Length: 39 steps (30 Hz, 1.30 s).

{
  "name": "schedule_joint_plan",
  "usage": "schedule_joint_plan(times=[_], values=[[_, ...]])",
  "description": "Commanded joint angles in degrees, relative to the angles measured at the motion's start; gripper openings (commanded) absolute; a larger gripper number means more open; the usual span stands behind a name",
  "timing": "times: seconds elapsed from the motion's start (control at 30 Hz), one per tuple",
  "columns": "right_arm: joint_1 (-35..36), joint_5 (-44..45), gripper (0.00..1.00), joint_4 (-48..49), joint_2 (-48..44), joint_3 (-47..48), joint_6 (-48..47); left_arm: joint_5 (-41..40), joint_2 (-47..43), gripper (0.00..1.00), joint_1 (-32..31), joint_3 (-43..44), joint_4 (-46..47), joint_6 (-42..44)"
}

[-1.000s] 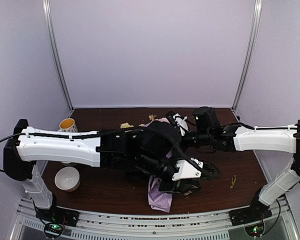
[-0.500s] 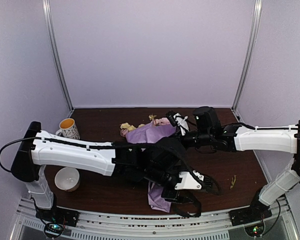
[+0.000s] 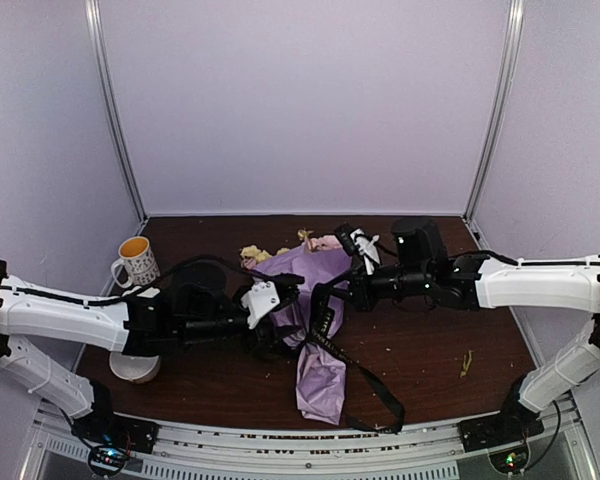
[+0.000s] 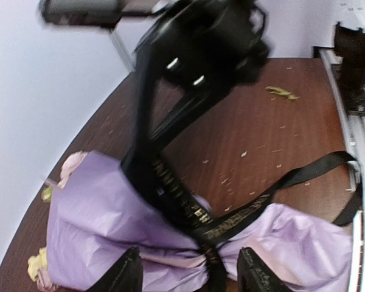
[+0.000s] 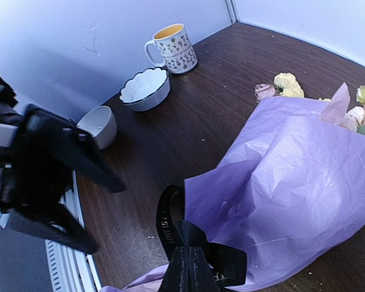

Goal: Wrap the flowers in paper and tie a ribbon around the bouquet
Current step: Cross the half-tied ribbon over the folded bouquet.

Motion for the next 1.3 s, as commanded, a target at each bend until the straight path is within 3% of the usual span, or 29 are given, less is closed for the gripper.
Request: schedule_joint_plan(times=[0.0, 0.1, 0.17, 0.33, 0.53, 0.67, 0.87, 1.0, 1.1, 1.27], values=[[1.53, -3.93, 0.0, 5.35, -2.43, -0.82, 0.72, -3.86, 3.27, 0.62, 1.95, -3.64, 14.18, -2.76], [2.67, -5.43, 0.0, 5.89, -1.86, -0.15, 0.01, -2.29, 7.31, 0.78, 2.39, -1.9, 15.21, -2.83], [3.16, -6.47, 0.0, 6.86, -1.52, -0.17, -0.05, 0.06, 10.1, 0.83, 3.45, -1.85, 17.9, -4.32], [3.73, -8.24, 0.0, 9.0, -1.29, -1.51, 0.13, 5.75, 16.23, 0.82, 4.61, -0.96, 21.45, -3.89], [4.12, -11.71, 0.0, 13.37, -1.36, -3.01, 0.89, 1.74, 21.23, 0.67, 4.89, 0.36, 26.23, -2.85], [5.02, -11.2, 0.0, 15.08, -1.95, -4.93, 1.07, 5.58, 23.22, 0.51, 5.99, -1.07, 33.34, -4.94], [6.08, -9.88, 0.0, 14.28, -1.87, -5.54, 1.26, 7.42, 26.65, 0.29, 6.04, -0.06, 32.93, -5.93], [6.52, -8.79, 0.0, 12.01, -2.34, -4.68, 0.09, 7.33, 26.7, 0.23, 6.1, -0.39, 32.4, -5.21], [6.97, -7.44, 0.0, 10.34, -2.93, -4.03, -0.98, 7.49, 26.86, 0.27, 6.1, 0.0, 30.59, -4.26], [8.02, -7.59, 0.0, 10.33, -3.0, -3.35, -1.3, 5.17, 27.5, 0.56, 6.15, 1.86, 25.9, -3.59]])
